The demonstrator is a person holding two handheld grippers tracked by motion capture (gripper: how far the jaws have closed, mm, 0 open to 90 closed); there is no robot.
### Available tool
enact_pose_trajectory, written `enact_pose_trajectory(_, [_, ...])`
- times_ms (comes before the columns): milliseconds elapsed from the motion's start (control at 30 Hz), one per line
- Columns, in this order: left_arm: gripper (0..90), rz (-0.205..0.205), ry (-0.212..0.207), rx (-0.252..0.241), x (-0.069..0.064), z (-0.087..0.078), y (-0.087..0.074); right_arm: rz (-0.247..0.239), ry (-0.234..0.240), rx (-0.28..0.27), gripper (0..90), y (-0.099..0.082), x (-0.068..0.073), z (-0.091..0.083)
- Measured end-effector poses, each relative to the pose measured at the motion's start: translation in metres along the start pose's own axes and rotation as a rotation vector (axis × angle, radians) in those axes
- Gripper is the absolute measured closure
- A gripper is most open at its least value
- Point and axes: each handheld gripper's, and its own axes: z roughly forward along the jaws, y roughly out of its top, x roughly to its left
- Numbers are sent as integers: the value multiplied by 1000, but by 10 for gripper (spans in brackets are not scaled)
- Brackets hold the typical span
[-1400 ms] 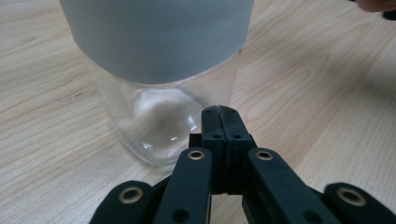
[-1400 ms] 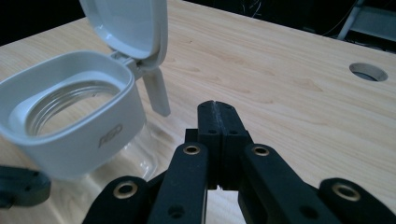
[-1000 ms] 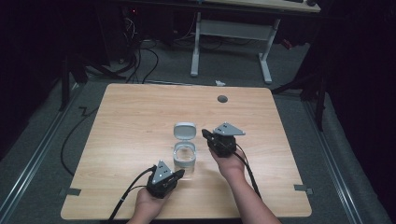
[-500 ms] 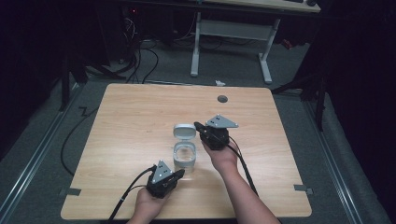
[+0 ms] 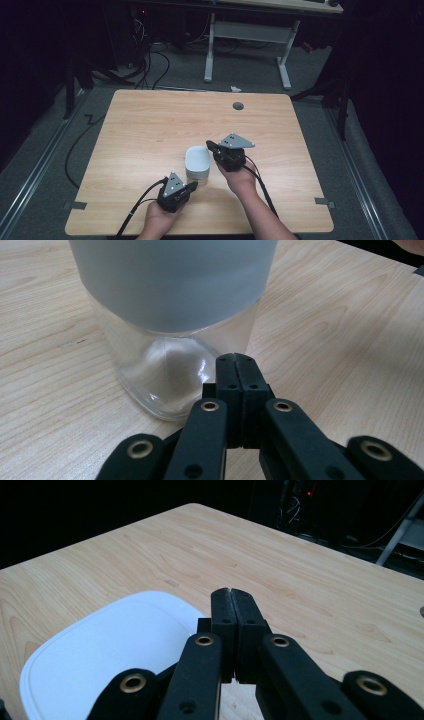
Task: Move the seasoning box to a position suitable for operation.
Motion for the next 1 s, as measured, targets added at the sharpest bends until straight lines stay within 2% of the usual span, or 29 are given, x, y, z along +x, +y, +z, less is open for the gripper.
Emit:
enact_pose_trajectory(300, [900,30,-4,-5,-2,0,-2,13,-7,6,851,-6,-5,-5])
enact_pose_trajectory(367, [886,31,-2,-1,-1,0,-2,18,-26,5,829,-7,-8,-6])
enact_pose_trajectory(567, [836,18,-2,39,-2,-3,1,40,-50,2,786,-14,-18,-11])
enact_pose_trajectory(667, [798,7,-20,64,-2,-9,5,62,-65,10,762,-19,-23,-13])
enact_pose_trajectory(700, [778,19,-32,91,-1,-12,7,67,-69,11,753,-21,-25,-14])
enact_pose_trajectory(800, [711,66,-34,123,6,-25,10,85,-97,25,713,-31,-32,-20])
enact_pose_trajectory(867, [690,94,-15,125,16,-34,16,97,-125,32,674,-39,-38,-25])
enact_pose_trajectory(900, [678,96,-7,118,20,-37,19,103,-144,33,650,-44,-41,-29])
enact_pose_trajectory(933, [669,96,-7,118,20,-37,19,103,-144,33,650,-44,-41,-29])
enact_pose_trajectory(967, [662,92,24,90,34,-44,30,123,-184,23,612,-56,-50,-37])
enact_pose_trajectory(1000, [658,83,44,72,41,-48,36,133,-197,20,601,-61,-53,-40])
